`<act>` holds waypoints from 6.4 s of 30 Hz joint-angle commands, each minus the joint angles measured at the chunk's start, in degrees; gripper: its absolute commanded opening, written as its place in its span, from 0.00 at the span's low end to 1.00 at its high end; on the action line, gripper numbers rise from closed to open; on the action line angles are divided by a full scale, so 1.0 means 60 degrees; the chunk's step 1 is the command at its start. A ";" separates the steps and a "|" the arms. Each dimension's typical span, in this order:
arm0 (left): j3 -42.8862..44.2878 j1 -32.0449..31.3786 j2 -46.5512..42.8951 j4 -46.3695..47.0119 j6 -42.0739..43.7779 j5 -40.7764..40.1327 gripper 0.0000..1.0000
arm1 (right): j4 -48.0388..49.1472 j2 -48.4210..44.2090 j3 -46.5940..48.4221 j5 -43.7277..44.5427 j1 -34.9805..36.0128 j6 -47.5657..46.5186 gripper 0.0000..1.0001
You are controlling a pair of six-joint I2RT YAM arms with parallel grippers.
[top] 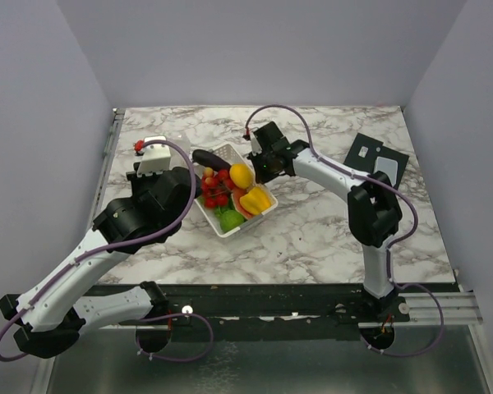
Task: Place the food in the zip-top bag and seal the zipper
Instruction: Move the bin to the center of the board, then open the zipper of the food storage bag.
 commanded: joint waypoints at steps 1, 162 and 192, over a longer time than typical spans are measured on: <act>-0.0215 0.0024 -0.0074 0.0182 -0.0055 0.0297 0.00 | -0.0180 -0.0918 -0.0757 0.1025 -0.0132 0.0249 0.01; 0.0321 -0.0018 0.2916 0.1226 0.1787 0.2166 0.00 | 0.3296 -0.3783 -0.4666 0.4978 0.2575 0.5600 0.01; 0.0510 -0.0160 0.3511 0.0797 0.1170 0.0578 0.00 | 0.4476 -0.3855 -0.4605 0.3060 0.2620 0.5008 0.29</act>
